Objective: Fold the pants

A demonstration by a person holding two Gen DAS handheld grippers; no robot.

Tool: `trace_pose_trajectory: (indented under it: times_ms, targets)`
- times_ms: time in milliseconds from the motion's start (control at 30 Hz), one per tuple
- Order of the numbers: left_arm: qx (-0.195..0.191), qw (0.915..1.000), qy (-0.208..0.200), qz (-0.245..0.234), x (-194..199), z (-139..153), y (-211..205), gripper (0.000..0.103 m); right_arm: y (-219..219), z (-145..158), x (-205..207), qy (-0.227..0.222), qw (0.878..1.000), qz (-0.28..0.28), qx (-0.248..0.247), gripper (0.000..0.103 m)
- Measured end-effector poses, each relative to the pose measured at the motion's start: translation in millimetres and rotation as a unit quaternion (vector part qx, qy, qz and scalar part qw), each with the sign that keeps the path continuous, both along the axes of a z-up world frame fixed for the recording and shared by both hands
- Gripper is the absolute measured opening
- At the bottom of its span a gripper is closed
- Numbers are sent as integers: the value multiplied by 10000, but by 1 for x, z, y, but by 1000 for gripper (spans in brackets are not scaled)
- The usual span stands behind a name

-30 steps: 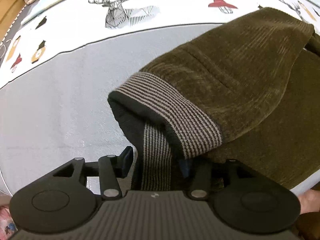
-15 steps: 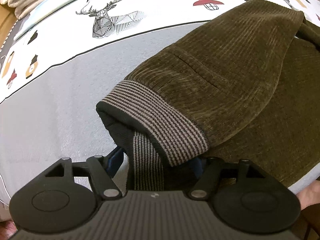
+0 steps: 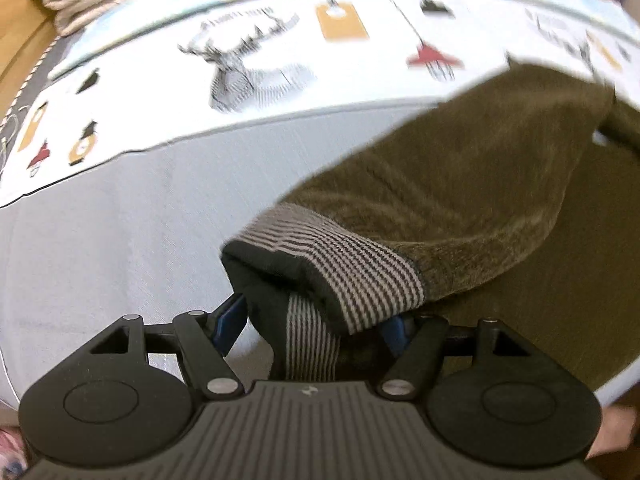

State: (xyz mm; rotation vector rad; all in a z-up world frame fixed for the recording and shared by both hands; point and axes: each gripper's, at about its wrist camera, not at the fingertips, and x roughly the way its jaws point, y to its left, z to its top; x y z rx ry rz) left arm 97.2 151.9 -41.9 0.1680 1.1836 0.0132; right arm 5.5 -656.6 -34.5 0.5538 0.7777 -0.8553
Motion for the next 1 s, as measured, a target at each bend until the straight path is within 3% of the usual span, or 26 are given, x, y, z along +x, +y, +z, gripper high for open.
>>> trace_pose_trajectory:
  times_ms: [100,200,300,367,467,533,700,767,833,900,933,1000]
  targets:
    - [-60,9994,-336,115,0,12,1,75,14,14,9,-349,9988,287,-173,38]
    - [-33,9980,-619,77,2,21,-2,75,30,20,28,-664,9945,796,123,42]
    - [34,9972,-750,-71,4,24,-9,75,44,14,51,-958,9809,1385,973,51]
    - [142,9967,-727,-340,7,20,-19,75,56,6,68,-997,9642,1742,1736,57]
    - [459,9935,-647,-813,8,10,-38,81,75,-14,93,-824,9377,1986,2729,65]
    - [677,9901,-649,-1041,9,4,-47,82,87,-25,106,-539,9328,1931,2995,66]
    - [913,9845,-723,-1311,17,-4,-60,82,100,-41,129,-111,9377,1464,3149,65]
    - [973,9822,-773,-1407,22,-6,-64,80,107,-41,130,-48,9483,1164,2952,56]
    - [936,9802,-841,-1528,27,-7,-67,63,115,-36,137,-37,9603,845,2660,37]
    - [716,9822,-837,-1520,35,-5,-65,32,127,-23,140,-85,9704,669,2321,29]
    - [573,9850,-824,-1402,40,-2,-62,29,131,-15,143,-106,9748,594,2150,13]
    - [262,9907,-890,-990,52,4,-48,26,139,5,146,-308,9802,468,1901,11]
